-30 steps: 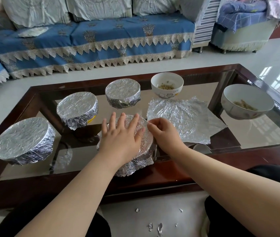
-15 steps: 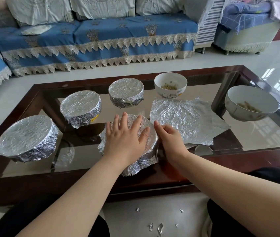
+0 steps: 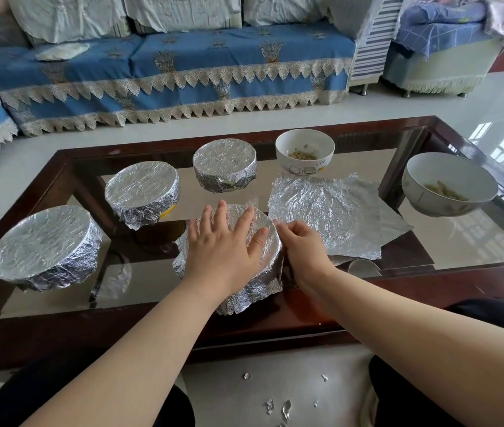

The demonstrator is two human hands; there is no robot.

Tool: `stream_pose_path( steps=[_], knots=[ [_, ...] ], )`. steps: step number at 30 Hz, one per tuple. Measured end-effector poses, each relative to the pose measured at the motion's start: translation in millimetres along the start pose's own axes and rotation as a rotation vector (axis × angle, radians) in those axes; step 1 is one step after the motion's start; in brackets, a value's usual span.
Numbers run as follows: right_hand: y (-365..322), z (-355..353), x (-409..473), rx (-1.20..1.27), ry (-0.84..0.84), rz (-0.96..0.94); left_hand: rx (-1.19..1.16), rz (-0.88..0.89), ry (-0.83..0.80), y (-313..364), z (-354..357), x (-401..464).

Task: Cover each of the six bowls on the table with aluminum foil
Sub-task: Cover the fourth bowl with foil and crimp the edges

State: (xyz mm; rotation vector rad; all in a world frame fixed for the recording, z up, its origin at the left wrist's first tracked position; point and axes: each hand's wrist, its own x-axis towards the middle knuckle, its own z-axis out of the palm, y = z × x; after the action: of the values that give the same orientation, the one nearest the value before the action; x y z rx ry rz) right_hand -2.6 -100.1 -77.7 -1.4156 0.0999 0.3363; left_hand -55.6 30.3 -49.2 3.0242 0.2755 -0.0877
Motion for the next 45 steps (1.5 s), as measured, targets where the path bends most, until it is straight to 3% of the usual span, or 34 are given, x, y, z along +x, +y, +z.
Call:
stream_pose_path(
  steps=[12, 16, 22, 29, 34, 41, 45],
  knots=[
    [3.0, 8.3, 12.6, 0.083, -0.014, -0.061, 0.011, -0.001, 0.006, 1.1, -0.2, 0.1],
    [2.6, 5.7, 12.0, -0.028, 0.001, -0.105, 0.019, -0.010, -0.002, 0.4, 0.3, 0.2],
    [-10.6, -0.2, -1.6, -0.034, -0.102, -0.043, 0.028, -0.058, -0.015, 3.9, 0.6, 2.4],
    [-0.4, 0.9, 5.9, -0.422, -0.096, -0.255, 0.065, -0.096, -0.088, 1.0, -15.6, 0.2],
    [0.0, 2.2, 10.8, -0.399, -0.111, -0.236, 0.180, -0.045, -0.023, -10.9, -17.5, -5.0],
    [-1.9, 1.5, 10.8, -0.393, -0.158, -0.225, 0.088, 0.029, -0.028, -11.3, -3.2, -3.5],
    [-3.8, -1.8, 7.2, -0.178, -0.252, -0.066, 0.055, 0.036, -0.019, -14.6, 1.9, -1.8]
  ],
)
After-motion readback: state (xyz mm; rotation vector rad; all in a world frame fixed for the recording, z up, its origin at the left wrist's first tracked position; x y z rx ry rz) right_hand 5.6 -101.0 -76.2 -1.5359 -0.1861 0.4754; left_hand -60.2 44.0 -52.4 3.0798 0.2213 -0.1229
